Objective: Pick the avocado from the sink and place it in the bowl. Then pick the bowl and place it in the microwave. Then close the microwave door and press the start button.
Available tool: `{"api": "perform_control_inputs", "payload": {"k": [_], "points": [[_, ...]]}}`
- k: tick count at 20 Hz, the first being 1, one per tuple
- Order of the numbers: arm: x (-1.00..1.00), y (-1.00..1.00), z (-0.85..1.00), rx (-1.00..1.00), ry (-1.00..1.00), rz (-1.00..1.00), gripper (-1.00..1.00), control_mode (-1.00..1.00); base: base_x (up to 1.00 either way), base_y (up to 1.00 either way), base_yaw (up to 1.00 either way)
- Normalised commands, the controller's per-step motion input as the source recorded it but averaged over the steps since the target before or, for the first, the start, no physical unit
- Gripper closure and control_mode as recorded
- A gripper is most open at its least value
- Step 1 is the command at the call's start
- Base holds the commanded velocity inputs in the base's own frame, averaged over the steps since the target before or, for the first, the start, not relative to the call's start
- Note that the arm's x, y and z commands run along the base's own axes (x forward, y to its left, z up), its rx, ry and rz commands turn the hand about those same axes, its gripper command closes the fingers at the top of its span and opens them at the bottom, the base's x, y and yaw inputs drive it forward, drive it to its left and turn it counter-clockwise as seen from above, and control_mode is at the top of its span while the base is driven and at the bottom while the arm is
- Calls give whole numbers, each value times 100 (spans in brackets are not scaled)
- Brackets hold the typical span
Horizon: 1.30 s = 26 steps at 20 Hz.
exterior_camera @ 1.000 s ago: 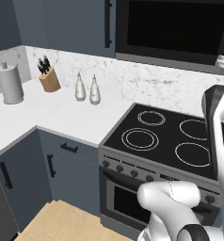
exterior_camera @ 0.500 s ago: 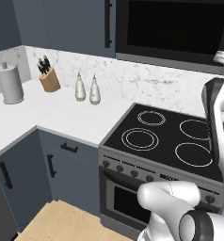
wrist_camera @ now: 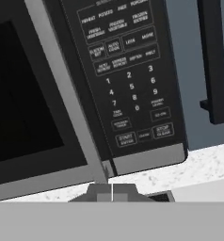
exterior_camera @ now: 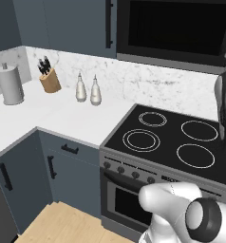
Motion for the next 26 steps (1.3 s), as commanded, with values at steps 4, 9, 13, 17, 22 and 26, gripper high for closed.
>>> {"api": "perform_control_inputs", "payload": {"k": [4,9,13,17,22,26], "points": [[1,-34,8,10,-2,2,100,-100,0,0,0],[13,-3,6,3,-7,0,100,-100,0,0,0],[12,-3,0,1,-5,0,100,-100,0,0,0],[11,-20,0,5,0,1,100,-100,0,0,0],[2,-26,-2,7,0,2,100,-100,0,0,0],[1,-6,-11,0,0,1,100,-100,0,0,0]]}}
